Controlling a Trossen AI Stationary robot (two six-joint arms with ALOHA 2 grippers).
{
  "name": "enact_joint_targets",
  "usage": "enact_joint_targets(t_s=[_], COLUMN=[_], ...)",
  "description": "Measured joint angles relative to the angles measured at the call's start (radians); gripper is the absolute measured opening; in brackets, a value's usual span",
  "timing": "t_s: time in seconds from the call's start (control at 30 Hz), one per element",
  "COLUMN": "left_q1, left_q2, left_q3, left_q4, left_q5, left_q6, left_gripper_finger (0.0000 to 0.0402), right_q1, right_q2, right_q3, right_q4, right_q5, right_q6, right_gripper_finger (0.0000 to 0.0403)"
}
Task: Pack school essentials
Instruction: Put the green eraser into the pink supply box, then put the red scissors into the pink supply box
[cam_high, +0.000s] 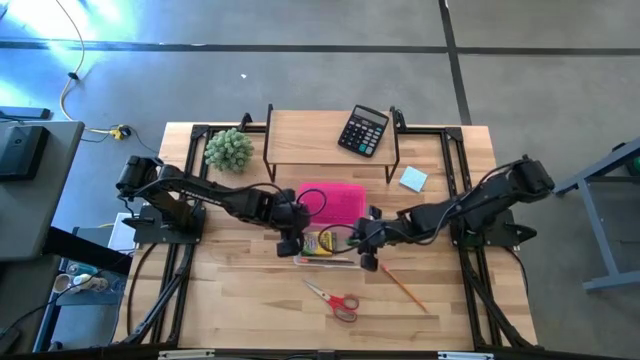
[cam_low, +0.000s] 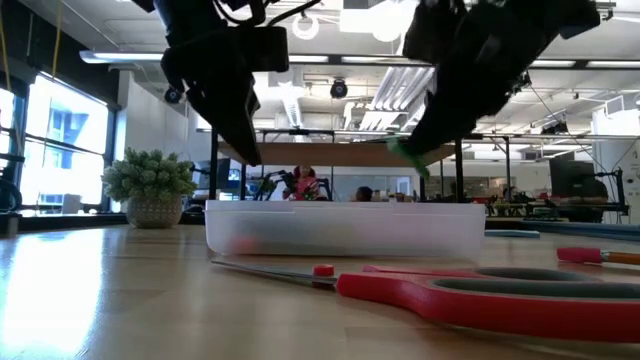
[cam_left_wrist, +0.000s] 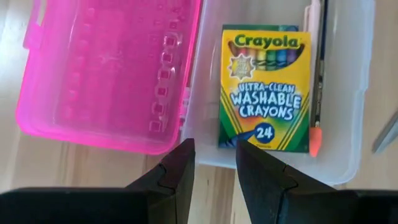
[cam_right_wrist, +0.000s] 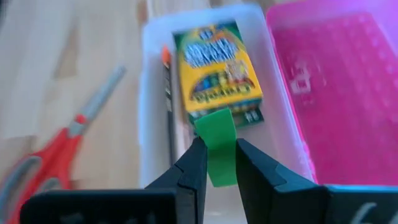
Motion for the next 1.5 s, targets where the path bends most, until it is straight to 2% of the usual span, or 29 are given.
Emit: enact_joint_targets(t_s=[0.3, 0.5, 0.63, 0.97, 1.03, 1.33, 1.5], left_q1=[-0.051, -0.076, -0.084, -0.084, -0.084, -0.083, -0.083], left_q2=[0.000, 0.000, 0.000, 0.000, 0.000, 0.000, 0.000], left_q3=[-0.005, -0.005, -0.005, -0.005, -0.005, -0.005, -0.005], left_q4=[0.000, 0.003, 0.004, 0.004, 0.004, -0.005, -0.058], left_q5=[-0.007, -0.007, -0.004, 0.023, 0.023, 0.025, 0.041], left_q6=[-0.045, -0.052, -0.053, -0.055, -0.054, -0.053, -0.054], left_gripper_finger=[0.0106, 0.0106, 0.0106, 0.0106, 0.0106, 0.0106, 0.0106], right_q1=[-0.017, -0.018, -0.019, -0.024, -0.024, 0.002, 0.057], right_q2=[0.114, 0.129, 0.129, 0.122, 0.118, 0.101, 0.102], right_q3=[-0.001, -0.001, -0.001, 0.000, 0.004, 0.104, 0.211], right_q4=[-0.002, -0.010, -0.010, -0.010, -0.010, -0.067, -0.188], right_q5=[-0.016, -0.016, -0.010, -0.008, -0.034, -0.112, -0.042], right_q6=[-0.002, -0.011, -0.026, 0.000, 0.007, 0.052, 0.070], right_gripper_finger=[0.0059, 0.0061, 0.0080, 0.0173, 0.0185, 0.0195, 0.0195])
